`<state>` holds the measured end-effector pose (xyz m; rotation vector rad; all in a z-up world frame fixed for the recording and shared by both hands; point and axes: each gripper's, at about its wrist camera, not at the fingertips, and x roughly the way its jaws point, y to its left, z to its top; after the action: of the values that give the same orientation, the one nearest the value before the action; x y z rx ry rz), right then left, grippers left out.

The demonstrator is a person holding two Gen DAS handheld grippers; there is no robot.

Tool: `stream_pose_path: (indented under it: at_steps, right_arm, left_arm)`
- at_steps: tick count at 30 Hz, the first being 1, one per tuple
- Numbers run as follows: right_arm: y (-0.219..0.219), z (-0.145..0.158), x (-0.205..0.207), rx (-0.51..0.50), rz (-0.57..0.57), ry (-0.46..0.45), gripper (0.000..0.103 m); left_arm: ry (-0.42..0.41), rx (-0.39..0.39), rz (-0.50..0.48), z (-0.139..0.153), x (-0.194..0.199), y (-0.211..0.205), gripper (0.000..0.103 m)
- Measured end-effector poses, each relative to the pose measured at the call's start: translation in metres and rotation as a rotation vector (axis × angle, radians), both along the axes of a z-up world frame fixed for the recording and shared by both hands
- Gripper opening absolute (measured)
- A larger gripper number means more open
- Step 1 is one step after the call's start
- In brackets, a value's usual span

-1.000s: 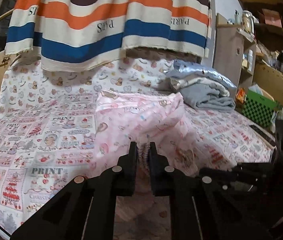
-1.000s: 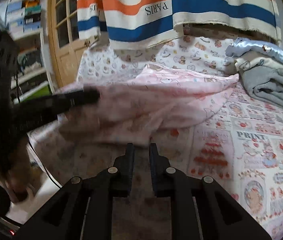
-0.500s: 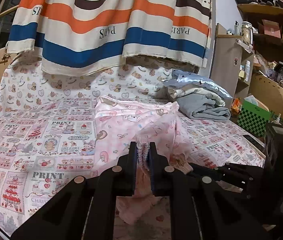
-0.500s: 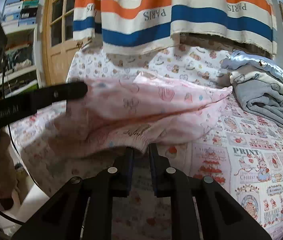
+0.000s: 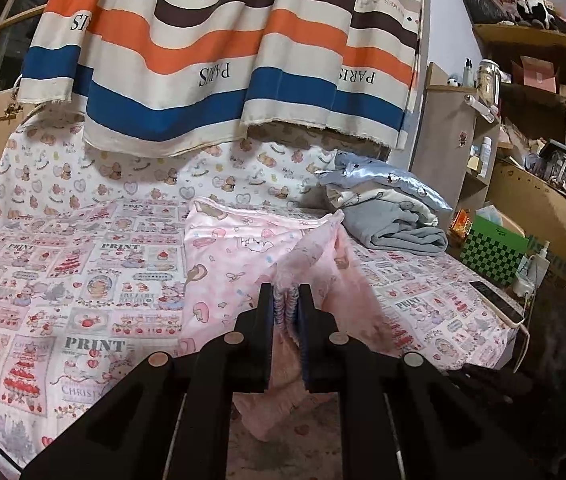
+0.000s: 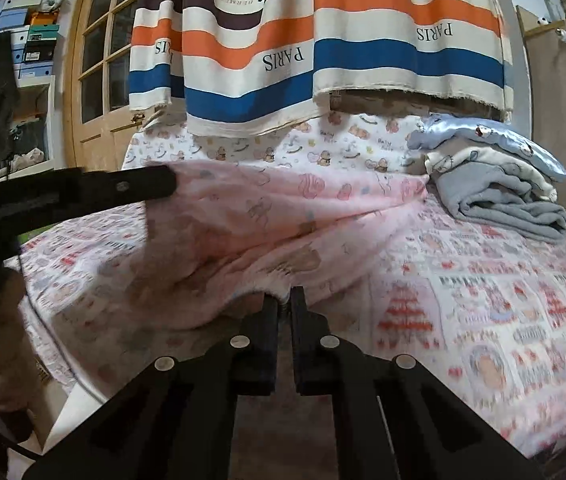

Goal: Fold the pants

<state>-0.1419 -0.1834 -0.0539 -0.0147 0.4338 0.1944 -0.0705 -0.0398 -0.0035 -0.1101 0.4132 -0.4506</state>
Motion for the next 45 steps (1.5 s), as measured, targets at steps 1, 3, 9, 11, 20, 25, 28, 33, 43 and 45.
stream_pose_path:
  at_steps: [1,3,9,11,20,25,28,33,43,45]
  right_arm:
    - [0.001,-0.001,-0.004,-0.009,-0.007,0.002,0.006]
    - [0.0,-0.004,-0.008,-0.016,-0.017,0.01,0.005]
    - [-0.004,-0.014,-0.016,-0.044,-0.017,0.046,0.004]
    - [-0.006,-0.013,-0.021,-0.053,-0.028,0.022,0.005]
    - [-0.049,0.015,-0.024,0.036,-0.161,-0.073,0.005]
    - [-0.064,0.017,-0.002,0.108,-0.12,-0.026,0.006]
    - [-0.07,0.016,0.024,0.269,-0.01,0.069,0.006]
    - [-0.067,0.017,0.053,0.311,-0.012,0.113,0.016]
    - [-0.067,0.022,0.065,0.335,-0.014,0.122,0.027]
    - [-0.062,0.024,0.069,0.311,-0.014,0.134,0.027]
  left_arm:
    - [0.011,-0.003,-0.011,-0.002,0.001,-0.001,0.01]
    - [0.029,-0.014,-0.033,-0.005,0.003,-0.003,0.01]
    - [0.073,-0.034,-0.114,-0.021,-0.004,-0.021,0.01]
    - [0.088,-0.042,-0.132,-0.026,-0.007,-0.027,0.01]
    - [0.122,-0.082,-0.266,-0.035,-0.019,-0.033,0.011]
    - [0.132,-0.035,-0.266,-0.043,-0.025,-0.042,0.015]
    - [0.154,-0.064,-0.273,-0.049,-0.025,-0.04,0.019]
    - [0.124,-0.106,-0.28,-0.042,-0.034,-0.024,0.03]
    - [0.039,-0.085,-0.053,-0.027,-0.031,0.019,0.038]
    - [0.035,-0.087,-0.022,-0.027,-0.028,0.027,0.038]
